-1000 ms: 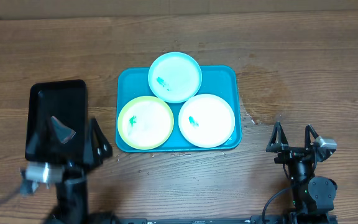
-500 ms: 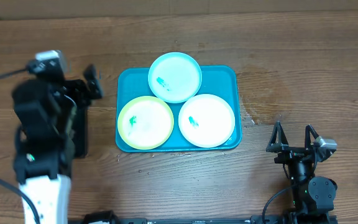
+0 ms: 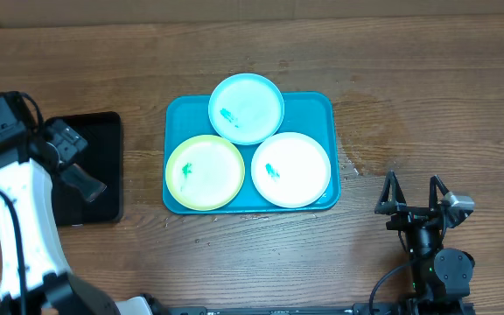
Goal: Clean dirty plates on tray and stack at the side
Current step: 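Move the left gripper to the black tray and grasp the sponge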
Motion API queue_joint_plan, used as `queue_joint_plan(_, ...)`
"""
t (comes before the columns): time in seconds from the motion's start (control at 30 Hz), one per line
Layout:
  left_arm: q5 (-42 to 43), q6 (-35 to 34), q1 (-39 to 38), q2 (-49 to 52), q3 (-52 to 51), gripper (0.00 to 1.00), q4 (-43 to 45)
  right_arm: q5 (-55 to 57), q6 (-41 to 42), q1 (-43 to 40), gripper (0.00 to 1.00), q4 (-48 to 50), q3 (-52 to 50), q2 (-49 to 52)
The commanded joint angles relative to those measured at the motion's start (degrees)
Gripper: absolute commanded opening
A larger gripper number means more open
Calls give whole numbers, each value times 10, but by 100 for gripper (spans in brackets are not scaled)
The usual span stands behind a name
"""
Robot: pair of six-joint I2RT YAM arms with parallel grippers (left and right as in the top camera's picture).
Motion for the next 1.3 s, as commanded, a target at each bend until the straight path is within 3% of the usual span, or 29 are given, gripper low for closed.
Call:
queue_joint_plan(0.0, 29, -30, 0, 64, 9, 100, -11, 4, -1, -3, 100, 3, -6, -4)
queue_joint_plan(0.3, 76, -29, 0, 213, 9, 100, -17, 4, -1, -3, 100, 3, -6, -4)
queue_joint_plan(0.73, 22, -16, 0, 260, 9, 96, 4, 4, -1, -3, 100, 3, -6, -4)
queue_joint_plan(0.8, 22, -14, 0, 260, 9, 85, 7, 4, -1, -3, 100, 3, -6, -4)
queue_joint_plan(0.83, 23, -14, 0, 260, 9, 68, 7, 4, -1, -3, 100, 3, -6, -4)
queue_joint_plan(0.93, 25, -14, 0, 260, 8, 39, 1, 4, -1, -3, 100, 3, -6, -4)
queue_joint_plan(1.0, 26, -14, 0, 260, 8, 31, -2, 4, -1, -3, 100, 3, -6, -4)
queue_joint_plan(1.03, 26, -14, 0, 260, 8, 13, -5, 4, -2, -3, 100, 3, -6, -4)
queue_joint_plan(1.07, 26, -14, 0, 260, 8, 4, -6, 4, -1, -3, 100, 3, -6, -4)
queue_joint_plan(1.2, 24, -14, 0, 260, 8, 7, 6, 4, -1, -3, 100, 3, -6, -4)
queue_joint_plan(1.23, 15, -14, 0, 260, 8, 33, 19, 4, -1, -3, 100, 3, -6, -4)
queue_joint_plan(1.27, 5, -14, 0, 260, 8, 90, 34, 4, -1, -3, 100, 3, -6, -4)
